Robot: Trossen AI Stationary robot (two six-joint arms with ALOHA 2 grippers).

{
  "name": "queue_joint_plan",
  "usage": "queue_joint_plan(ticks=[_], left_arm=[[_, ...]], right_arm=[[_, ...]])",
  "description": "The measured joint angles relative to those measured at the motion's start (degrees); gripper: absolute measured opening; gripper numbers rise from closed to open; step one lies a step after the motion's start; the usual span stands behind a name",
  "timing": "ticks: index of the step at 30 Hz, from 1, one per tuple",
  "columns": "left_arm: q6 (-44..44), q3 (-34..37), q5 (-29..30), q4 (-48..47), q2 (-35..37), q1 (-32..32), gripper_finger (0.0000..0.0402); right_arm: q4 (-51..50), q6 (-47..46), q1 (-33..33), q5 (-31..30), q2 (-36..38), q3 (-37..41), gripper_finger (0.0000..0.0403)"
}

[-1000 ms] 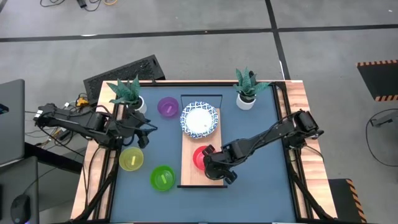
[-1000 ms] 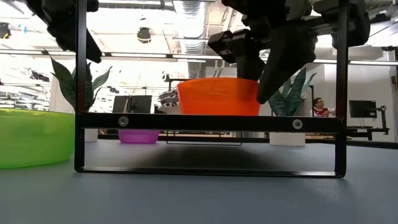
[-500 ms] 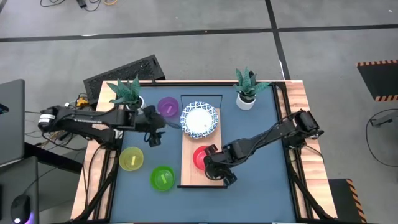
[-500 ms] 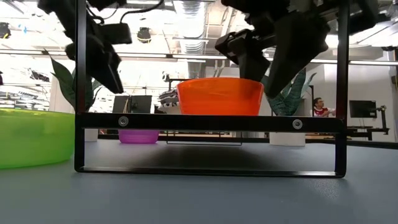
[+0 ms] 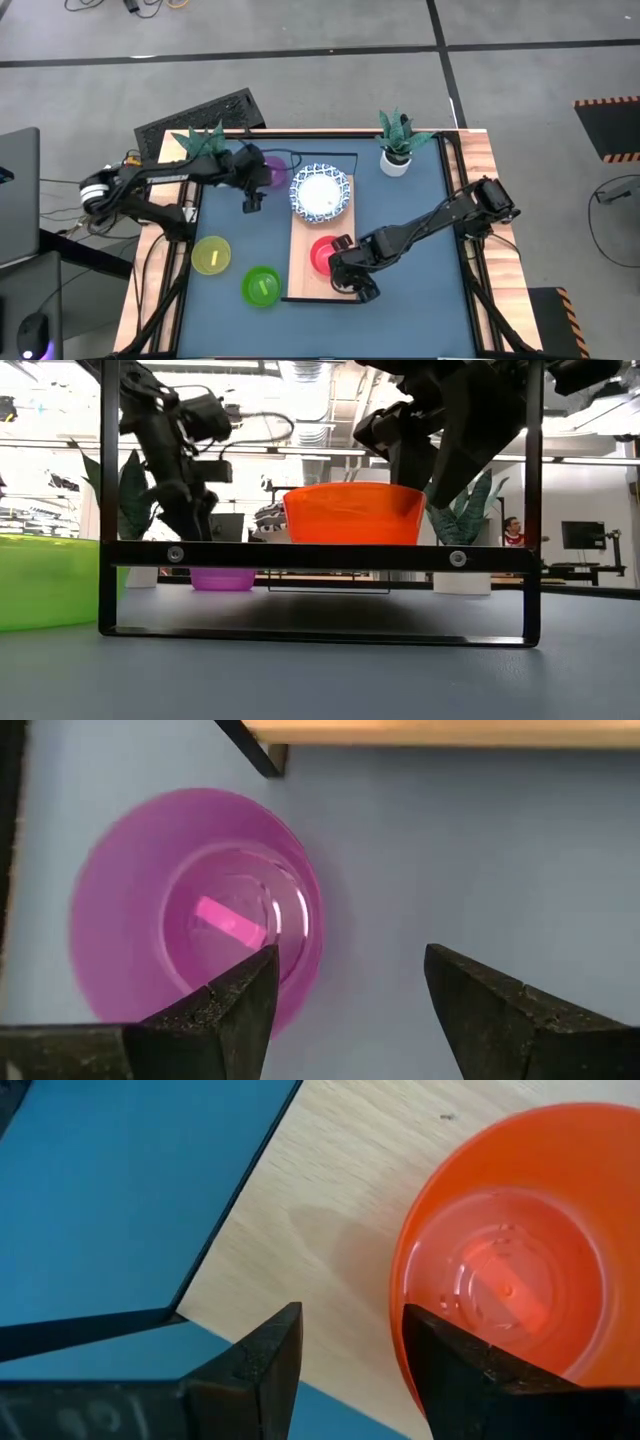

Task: Place and stack bowls onto a shelf
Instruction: Stack the purple bowl on top of the orange bowl on the shelf

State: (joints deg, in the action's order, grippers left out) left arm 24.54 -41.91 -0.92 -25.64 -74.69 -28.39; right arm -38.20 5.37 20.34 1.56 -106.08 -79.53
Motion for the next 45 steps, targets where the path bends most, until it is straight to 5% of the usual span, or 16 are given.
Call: queue_joint_plan(ticks=[9, 20, 32, 45], left_arm=[[3.61, 0.00, 0.33, 3.57, -10.53, -1.64, 0.0208], [-1.71, 0.00, 1.92, 2.87, -10.75, -1.20, 0.0009], [-6.86, 0.00, 2.19, 0.57, -5.50, -0.31, 0.0000], [-13.26, 0.00, -3.05, -4.06, 10.51, 3.33, 0.0000]], right_arm=[[0.25, -2.98, 0.33, 0.00, 0.00, -0.01, 0.0198], [1.01, -0.62, 0.61, -0.19, 0.02, -0.01, 0.0198], [-5.15, 5.03, -0.50, -2.32, 0.03, -6.21, 0.0198], [-16.90, 7.28, -4.49, -7.11, 0.04, -17.32, 0.0170]])
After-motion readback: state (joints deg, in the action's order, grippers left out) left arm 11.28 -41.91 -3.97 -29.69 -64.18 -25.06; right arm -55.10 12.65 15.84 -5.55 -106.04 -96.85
